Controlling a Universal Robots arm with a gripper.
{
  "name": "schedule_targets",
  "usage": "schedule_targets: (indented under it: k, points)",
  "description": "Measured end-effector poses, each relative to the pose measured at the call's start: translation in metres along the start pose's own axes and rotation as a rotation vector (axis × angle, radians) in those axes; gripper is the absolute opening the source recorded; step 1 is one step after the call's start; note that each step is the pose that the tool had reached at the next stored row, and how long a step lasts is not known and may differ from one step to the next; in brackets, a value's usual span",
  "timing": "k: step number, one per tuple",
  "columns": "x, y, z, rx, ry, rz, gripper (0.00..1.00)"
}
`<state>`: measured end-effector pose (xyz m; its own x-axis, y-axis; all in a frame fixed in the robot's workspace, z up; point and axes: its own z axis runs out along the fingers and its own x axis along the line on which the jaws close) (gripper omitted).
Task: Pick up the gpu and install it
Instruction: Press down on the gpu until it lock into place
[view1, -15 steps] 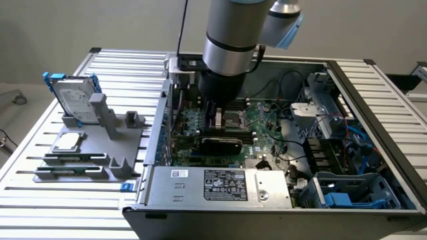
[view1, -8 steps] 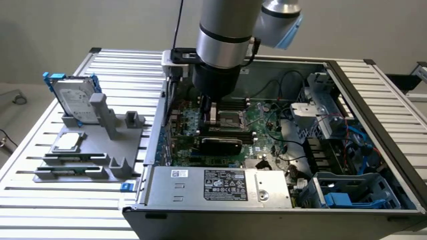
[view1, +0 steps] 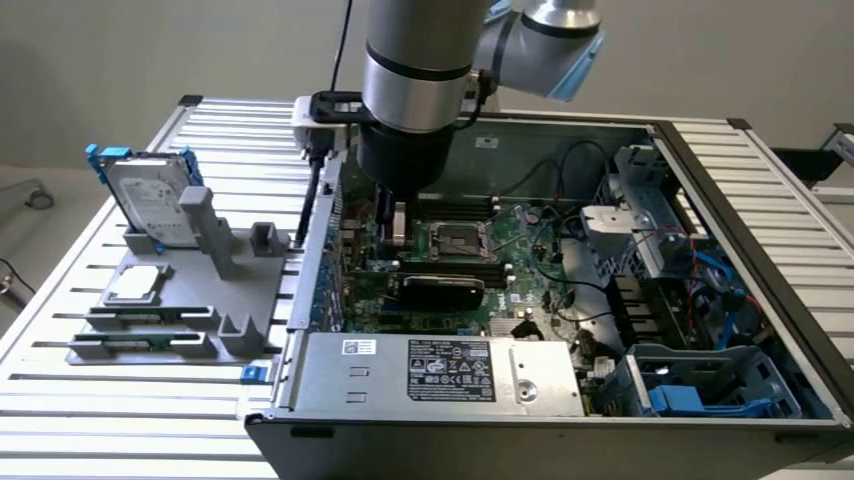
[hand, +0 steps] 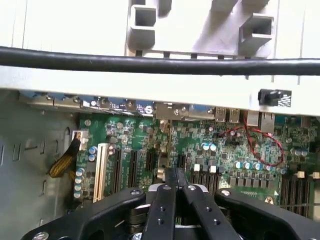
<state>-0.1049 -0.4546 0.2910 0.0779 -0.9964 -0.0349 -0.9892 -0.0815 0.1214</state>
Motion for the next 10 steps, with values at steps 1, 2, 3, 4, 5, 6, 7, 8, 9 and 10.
schedule_targets:
  k: [1,2,3,4,5,6,7,8,9,10]
  points:
    - [0.0,0.0021,0.0001,-0.0013,-0.0001,-0.001,0.11]
    - [0.0,0.0039,0.0003,-0.0023,-0.0001,-0.002,0.11]
    - [0.0,0.0056,0.0005,-0.0027,0.0001,-0.004,0.11]
    - [-0.001,0.0078,0.0008,-0.003,0.0001,-0.005,0.11]
    - [-0.001,0.0104,0.001,-0.0037,0.0002,-0.006,0.11]
    - [-0.001,0.0131,0.0014,-0.0044,0.0002,-0.006,0.11]
    - [-0.001,0.0157,0.0017,-0.0051,0.0002,-0.006,0.11]
    - [-0.001,0.0179,0.0019,-0.0059,0.0001,-0.007,0.11]
    - [-0.002,0.0199,0.0019,-0.0061,0.0001,-0.007,0.11]
    - [-0.002,0.021,0.0016,-0.0067,0.0003,-0.007,0.11]
